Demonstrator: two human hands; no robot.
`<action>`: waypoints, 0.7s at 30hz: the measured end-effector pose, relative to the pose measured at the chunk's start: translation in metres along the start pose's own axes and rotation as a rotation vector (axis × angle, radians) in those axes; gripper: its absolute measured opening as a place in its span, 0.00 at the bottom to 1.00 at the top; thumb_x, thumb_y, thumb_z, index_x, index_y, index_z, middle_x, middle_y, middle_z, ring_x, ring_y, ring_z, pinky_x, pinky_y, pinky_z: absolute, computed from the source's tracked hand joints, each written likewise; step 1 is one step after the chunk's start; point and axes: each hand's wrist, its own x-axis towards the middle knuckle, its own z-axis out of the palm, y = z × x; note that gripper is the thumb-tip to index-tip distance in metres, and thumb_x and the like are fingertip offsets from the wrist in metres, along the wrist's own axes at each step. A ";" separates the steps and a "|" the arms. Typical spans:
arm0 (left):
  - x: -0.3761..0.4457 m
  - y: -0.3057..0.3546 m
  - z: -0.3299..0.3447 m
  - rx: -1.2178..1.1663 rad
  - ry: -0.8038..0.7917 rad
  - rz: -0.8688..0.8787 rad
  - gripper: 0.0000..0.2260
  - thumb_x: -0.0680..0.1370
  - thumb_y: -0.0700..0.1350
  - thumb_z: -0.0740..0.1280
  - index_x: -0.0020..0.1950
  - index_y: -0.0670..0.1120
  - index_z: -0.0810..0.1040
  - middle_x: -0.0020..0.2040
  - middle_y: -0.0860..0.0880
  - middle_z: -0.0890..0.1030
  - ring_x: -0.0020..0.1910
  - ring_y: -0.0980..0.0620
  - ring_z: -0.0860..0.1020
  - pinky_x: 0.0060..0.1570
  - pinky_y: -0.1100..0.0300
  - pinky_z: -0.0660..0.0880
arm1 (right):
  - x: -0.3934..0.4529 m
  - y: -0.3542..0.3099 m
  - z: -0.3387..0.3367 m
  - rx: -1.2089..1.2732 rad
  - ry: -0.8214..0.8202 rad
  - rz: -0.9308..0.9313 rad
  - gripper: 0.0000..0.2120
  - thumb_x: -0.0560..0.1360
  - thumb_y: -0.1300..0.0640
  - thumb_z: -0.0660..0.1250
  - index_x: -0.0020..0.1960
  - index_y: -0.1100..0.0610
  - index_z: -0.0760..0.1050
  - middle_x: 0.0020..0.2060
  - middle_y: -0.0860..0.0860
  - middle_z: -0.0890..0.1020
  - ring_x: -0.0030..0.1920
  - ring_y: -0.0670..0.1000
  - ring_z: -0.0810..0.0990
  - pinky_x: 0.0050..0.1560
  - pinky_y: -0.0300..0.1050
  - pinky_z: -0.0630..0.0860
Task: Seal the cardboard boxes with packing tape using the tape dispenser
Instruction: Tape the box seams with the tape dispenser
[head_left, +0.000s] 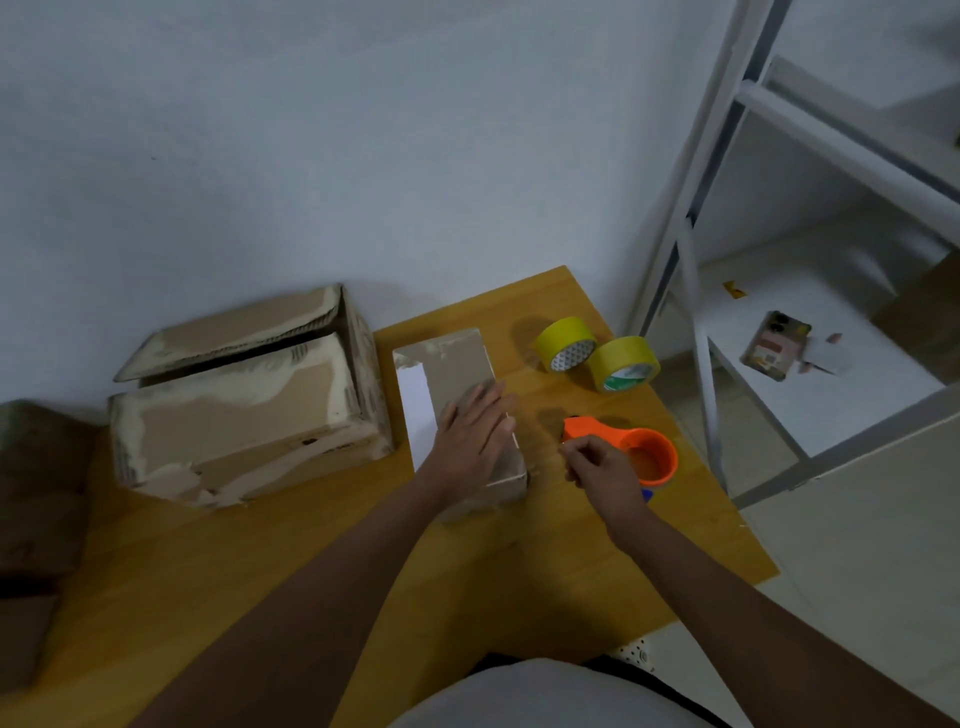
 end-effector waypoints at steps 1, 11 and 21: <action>-0.007 -0.004 0.000 0.058 -0.012 0.023 0.21 0.86 0.52 0.47 0.80 0.52 0.57 0.81 0.56 0.50 0.77 0.63 0.40 0.75 0.55 0.37 | 0.000 0.000 0.000 -0.017 0.007 -0.009 0.08 0.79 0.59 0.66 0.43 0.60 0.77 0.32 0.51 0.78 0.31 0.41 0.74 0.33 0.32 0.71; -0.035 -0.015 0.010 0.458 0.004 0.115 0.28 0.82 0.61 0.36 0.81 0.54 0.47 0.81 0.56 0.44 0.79 0.55 0.37 0.77 0.49 0.38 | -0.009 -0.004 -0.004 -0.118 0.086 -0.132 0.07 0.78 0.58 0.67 0.44 0.60 0.78 0.35 0.51 0.79 0.36 0.47 0.74 0.38 0.45 0.70; -0.035 -0.019 0.010 0.537 -0.025 0.149 0.34 0.79 0.68 0.41 0.81 0.53 0.46 0.81 0.55 0.44 0.79 0.52 0.39 0.77 0.45 0.43 | -0.013 -0.008 -0.005 -0.086 0.069 -0.132 0.07 0.78 0.58 0.67 0.45 0.61 0.79 0.37 0.56 0.80 0.37 0.48 0.75 0.40 0.47 0.71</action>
